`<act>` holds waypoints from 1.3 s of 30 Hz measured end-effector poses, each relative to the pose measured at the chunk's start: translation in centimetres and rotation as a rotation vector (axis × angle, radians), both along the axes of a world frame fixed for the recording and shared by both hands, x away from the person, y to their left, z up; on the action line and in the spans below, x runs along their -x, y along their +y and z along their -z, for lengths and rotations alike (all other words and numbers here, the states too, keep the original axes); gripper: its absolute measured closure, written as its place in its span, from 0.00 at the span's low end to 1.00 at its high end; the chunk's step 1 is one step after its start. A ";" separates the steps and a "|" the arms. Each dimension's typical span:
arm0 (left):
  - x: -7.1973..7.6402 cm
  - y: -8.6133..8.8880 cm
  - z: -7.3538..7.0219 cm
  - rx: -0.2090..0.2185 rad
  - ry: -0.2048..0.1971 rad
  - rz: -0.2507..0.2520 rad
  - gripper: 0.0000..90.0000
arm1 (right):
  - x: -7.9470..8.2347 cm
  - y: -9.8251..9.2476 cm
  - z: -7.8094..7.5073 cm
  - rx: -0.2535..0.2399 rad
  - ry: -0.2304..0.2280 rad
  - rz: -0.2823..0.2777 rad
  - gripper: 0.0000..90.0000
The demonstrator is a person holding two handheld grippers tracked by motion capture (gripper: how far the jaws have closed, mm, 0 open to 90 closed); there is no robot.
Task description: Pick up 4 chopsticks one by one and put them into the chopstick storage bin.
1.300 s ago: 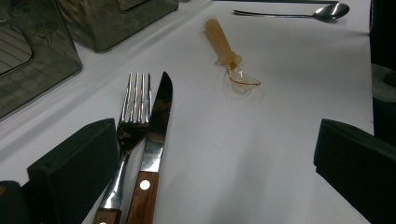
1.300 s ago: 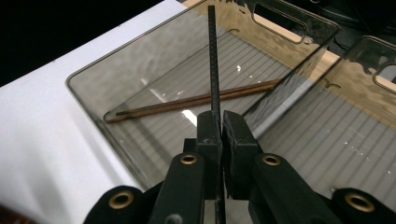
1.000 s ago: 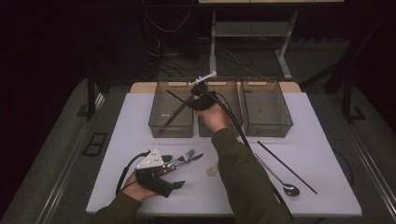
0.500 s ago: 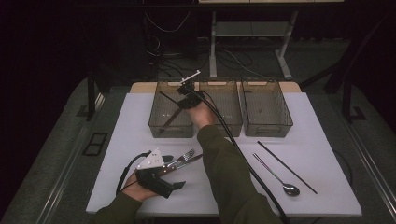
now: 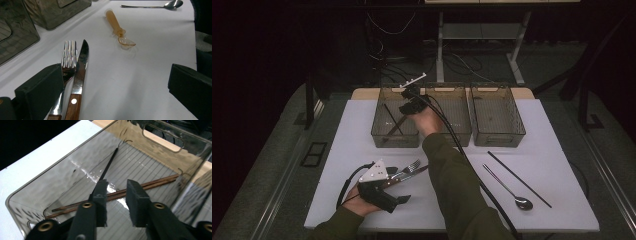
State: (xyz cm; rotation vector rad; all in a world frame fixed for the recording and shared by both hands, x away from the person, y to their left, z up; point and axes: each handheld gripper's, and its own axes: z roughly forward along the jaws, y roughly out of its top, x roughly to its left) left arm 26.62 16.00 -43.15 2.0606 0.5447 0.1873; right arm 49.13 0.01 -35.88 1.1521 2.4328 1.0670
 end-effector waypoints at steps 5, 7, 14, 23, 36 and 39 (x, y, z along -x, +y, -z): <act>0.0 0.0 0.0 0.004 -0.002 -0.001 0.00 | 0.5 -1.5 -0.7 -0.023 0.001 -0.007 0.67; 0.0 0.1 0.0 0.001 -0.003 0.002 0.00 | 0.9 -2.4 -1.0 -0.037 -0.007 -0.008 0.66; 0.1 0.2 -0.1 0.016 0.000 -0.014 0.00 | 2.6 -5.5 -1.7 -0.065 0.007 -0.057 0.52; 0.0 0.3 -0.1 0.014 0.003 -0.023 0.00 | 5.4 -8.7 -1.9 -0.061 -0.022 -0.078 0.41; -0.1 0.4 0.0 0.013 0.009 -0.029 0.00 | 8.8 -14.4 -2.7 -0.063 -0.068 -0.094 0.36; -0.1 0.4 0.0 0.009 0.007 -0.028 0.00 | 9.6 -15.7 -2.7 -0.070 -0.078 -0.087 0.36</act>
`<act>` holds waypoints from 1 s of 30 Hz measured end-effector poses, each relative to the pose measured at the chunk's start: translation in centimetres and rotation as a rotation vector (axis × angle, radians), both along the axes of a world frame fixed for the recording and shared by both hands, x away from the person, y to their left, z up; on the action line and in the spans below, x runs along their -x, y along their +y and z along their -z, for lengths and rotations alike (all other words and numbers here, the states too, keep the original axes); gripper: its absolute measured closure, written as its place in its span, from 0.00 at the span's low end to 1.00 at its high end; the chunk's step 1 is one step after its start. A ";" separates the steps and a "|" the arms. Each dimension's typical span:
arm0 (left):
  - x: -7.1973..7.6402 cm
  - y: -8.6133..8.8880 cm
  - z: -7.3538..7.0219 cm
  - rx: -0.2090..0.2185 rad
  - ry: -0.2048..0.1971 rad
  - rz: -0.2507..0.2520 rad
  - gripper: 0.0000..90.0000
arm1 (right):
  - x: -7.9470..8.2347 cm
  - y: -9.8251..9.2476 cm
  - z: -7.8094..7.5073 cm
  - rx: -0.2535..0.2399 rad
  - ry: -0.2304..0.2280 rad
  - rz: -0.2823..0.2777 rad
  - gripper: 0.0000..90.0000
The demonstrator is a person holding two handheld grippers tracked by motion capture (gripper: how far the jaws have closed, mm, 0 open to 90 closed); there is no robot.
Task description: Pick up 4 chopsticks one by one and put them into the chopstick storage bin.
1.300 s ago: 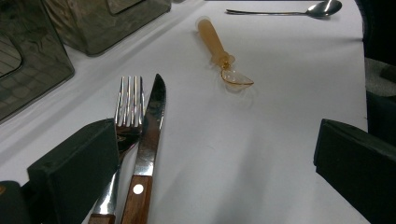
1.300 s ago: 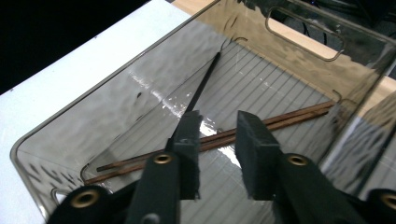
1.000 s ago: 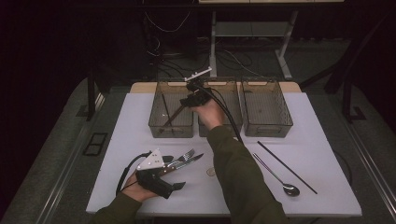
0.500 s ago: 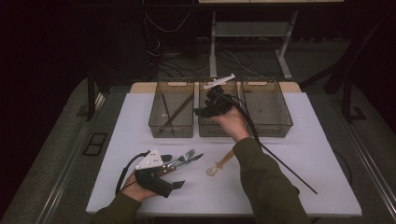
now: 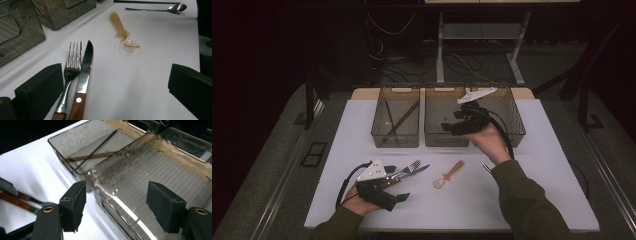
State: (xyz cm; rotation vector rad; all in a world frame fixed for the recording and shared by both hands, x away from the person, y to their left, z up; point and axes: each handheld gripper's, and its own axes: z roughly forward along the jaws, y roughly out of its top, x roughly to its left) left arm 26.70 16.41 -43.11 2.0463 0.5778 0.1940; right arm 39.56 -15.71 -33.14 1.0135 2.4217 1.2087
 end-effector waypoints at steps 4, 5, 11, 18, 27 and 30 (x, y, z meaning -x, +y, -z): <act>0.0 0.0 0.0 0.000 0.000 0.000 0.00 | 0.9 -1.8 0.1 -0.010 -0.007 0.012 0.36; 0.0 0.0 0.0 0.000 -0.001 0.001 0.00 | 1.1 -2.2 0.2 -0.010 -0.010 0.011 0.36; 0.0 -0.1 0.1 0.000 0.000 0.001 0.00 | 2.5 -4.6 1.2 -0.009 -0.002 0.016 0.35; 0.0 0.0 0.1 0.000 0.000 -0.002 0.00 | 3.8 -7.0 2.9 -0.007 0.022 0.034 0.34; -0.1 0.0 0.2 0.000 -0.001 -0.001 0.00 | 5.7 -10.4 5.2 -0.009 0.043 0.069 0.35; 0.0 0.0 0.2 0.002 -0.002 -0.002 0.00 | 6.4 -11.4 5.8 -0.010 0.057 0.074 0.35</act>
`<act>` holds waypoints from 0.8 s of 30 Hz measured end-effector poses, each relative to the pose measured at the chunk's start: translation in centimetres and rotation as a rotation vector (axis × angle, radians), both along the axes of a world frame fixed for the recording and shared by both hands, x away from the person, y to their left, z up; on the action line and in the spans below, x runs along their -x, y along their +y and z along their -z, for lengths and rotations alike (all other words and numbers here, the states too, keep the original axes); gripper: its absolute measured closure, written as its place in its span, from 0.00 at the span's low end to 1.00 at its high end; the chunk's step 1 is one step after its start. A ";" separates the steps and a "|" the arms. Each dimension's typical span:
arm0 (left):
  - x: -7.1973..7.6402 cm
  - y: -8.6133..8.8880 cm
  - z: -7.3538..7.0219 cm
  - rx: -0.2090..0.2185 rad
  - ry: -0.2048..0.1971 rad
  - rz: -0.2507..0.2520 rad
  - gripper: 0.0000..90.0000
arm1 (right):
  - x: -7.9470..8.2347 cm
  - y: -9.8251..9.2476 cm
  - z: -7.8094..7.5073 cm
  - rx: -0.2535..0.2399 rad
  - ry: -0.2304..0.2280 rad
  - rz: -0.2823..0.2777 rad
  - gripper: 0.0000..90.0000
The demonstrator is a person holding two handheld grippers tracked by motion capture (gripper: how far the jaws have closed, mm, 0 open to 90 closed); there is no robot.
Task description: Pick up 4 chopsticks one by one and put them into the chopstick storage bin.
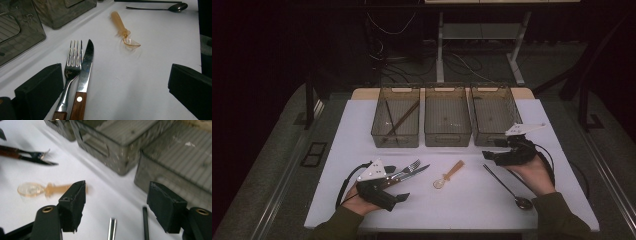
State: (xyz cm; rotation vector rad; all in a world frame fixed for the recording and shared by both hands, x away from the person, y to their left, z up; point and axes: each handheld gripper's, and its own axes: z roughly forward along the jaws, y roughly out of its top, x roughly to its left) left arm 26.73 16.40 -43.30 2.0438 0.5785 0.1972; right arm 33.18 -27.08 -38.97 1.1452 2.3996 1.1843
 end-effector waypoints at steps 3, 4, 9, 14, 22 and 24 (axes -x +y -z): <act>0.0 0.0 0.0 -0.002 0.003 0.001 0.00 | 0.8 -1.1 0.5 0.009 0.005 -0.001 0.37; 0.0 0.0 0.0 -0.006 0.004 0.002 0.00 | 1.1 -1.4 0.7 0.011 0.011 -0.001 0.38; 0.0 0.0 0.0 -0.008 0.010 0.003 0.00 | 2.5 -3.3 1.7 0.026 0.033 0.001 0.42; 0.0 0.1 0.0 -0.015 0.009 0.009 0.00 | 3.4 -4.9 2.7 0.046 0.079 0.022 0.54; 0.0 0.0 0.1 -0.013 0.010 0.007 0.00 | 4.5 -6.9 3.8 0.102 0.114 0.063 0.73; 0.0 0.0 0.0 -0.016 0.010 0.007 0.00 | 4.8 -7.1 4.0 0.110 0.117 0.060 0.77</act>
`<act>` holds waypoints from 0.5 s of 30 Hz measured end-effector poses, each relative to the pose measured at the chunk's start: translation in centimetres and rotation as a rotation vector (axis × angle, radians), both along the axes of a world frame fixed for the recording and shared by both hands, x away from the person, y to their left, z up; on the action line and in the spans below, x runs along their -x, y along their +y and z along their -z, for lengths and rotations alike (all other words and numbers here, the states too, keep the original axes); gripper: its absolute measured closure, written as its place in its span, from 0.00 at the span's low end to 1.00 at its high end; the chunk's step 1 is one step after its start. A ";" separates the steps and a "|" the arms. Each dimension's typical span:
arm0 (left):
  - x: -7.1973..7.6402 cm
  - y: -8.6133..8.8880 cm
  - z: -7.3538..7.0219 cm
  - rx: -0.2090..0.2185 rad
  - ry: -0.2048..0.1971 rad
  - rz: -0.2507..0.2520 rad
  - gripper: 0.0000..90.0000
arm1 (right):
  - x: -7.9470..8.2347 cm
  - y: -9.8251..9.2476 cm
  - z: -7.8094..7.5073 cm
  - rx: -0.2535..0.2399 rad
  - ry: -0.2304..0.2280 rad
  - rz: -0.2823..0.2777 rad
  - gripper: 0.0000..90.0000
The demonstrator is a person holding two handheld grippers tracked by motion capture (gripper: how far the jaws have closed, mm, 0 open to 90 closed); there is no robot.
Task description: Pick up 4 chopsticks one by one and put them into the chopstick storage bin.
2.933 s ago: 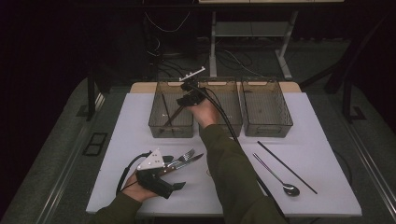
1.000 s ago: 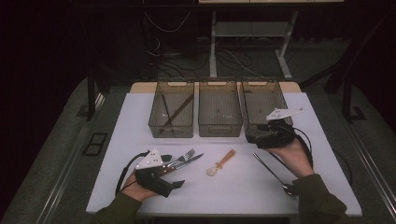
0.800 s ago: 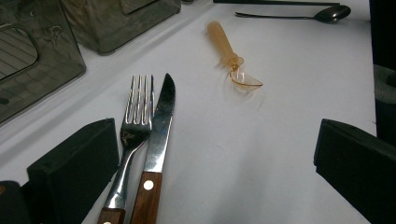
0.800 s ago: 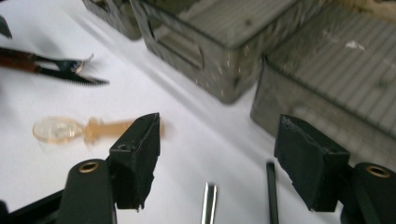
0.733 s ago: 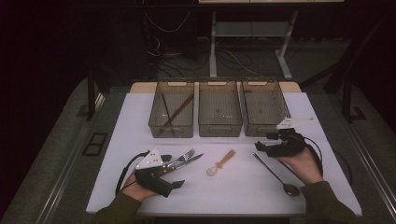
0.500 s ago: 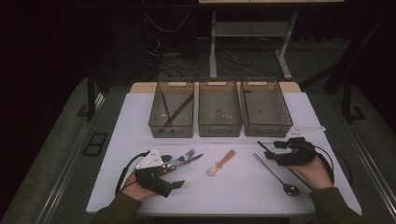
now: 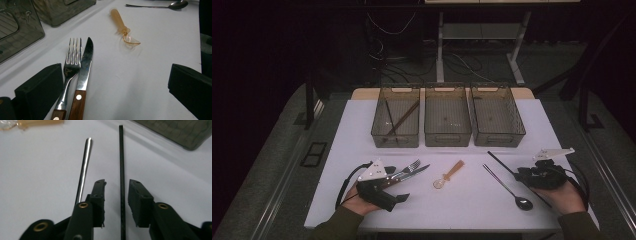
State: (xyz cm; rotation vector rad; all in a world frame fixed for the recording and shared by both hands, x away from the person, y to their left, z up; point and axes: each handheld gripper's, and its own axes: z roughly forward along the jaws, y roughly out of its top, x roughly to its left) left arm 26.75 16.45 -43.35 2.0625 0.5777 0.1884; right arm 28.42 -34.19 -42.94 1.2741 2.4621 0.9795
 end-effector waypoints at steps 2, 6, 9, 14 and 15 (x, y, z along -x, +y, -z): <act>0.0 0.0 0.0 0.002 0.000 -0.001 0.00 | 0.2 -0.3 0.2 0.020 0.000 0.002 0.81; 0.0 -0.1 0.0 -0.002 0.003 -0.001 0.00 | 0.4 -0.8 0.4 0.025 0.004 0.000 0.86; 0.0 -0.1 0.0 -0.005 -0.002 0.004 0.00 | 0.3 -0.9 0.7 0.029 0.011 0.003 0.88; 0.0 -0.1 0.0 -0.004 0.001 0.004 0.00 | 0.1 -0.8 1.0 0.033 0.021 -0.008 0.90; 0.0 -0.1 0.0 -0.006 -0.001 0.006 0.00 | 0.1 -0.8 1.0 0.033 0.024 -0.009 0.91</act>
